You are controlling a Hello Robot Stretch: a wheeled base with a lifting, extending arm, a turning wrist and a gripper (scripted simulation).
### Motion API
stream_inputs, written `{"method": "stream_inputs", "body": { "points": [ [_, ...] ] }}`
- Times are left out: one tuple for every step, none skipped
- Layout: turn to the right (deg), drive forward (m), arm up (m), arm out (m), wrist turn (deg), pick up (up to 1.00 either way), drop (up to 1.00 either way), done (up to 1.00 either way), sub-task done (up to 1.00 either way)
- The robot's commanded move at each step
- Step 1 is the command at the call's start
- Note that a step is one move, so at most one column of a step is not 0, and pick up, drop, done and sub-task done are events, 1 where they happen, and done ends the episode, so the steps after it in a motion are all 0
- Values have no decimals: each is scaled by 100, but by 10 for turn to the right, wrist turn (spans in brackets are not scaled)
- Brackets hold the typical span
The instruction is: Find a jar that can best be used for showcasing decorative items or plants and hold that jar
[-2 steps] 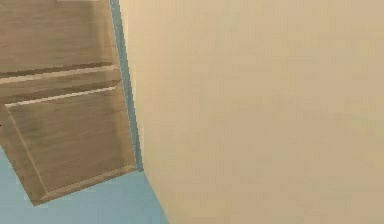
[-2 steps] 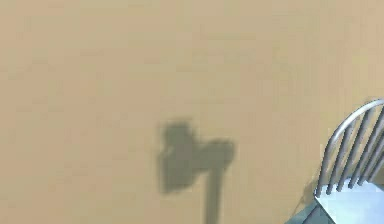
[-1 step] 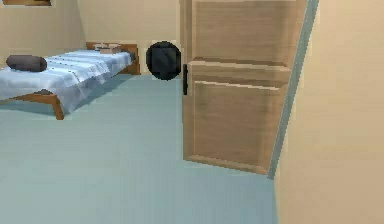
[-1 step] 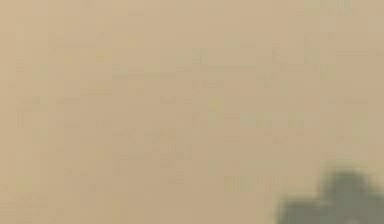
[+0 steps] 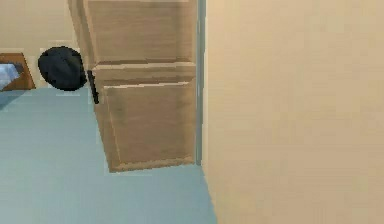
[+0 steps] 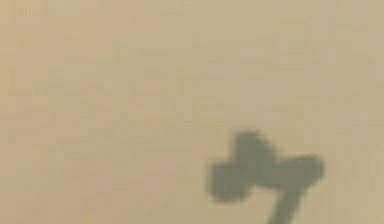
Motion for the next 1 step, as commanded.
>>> {"method": "stream_inputs", "body": {
  "points": [
    [-390,0,0,0,0,0,0,0,0]
  ]
}}
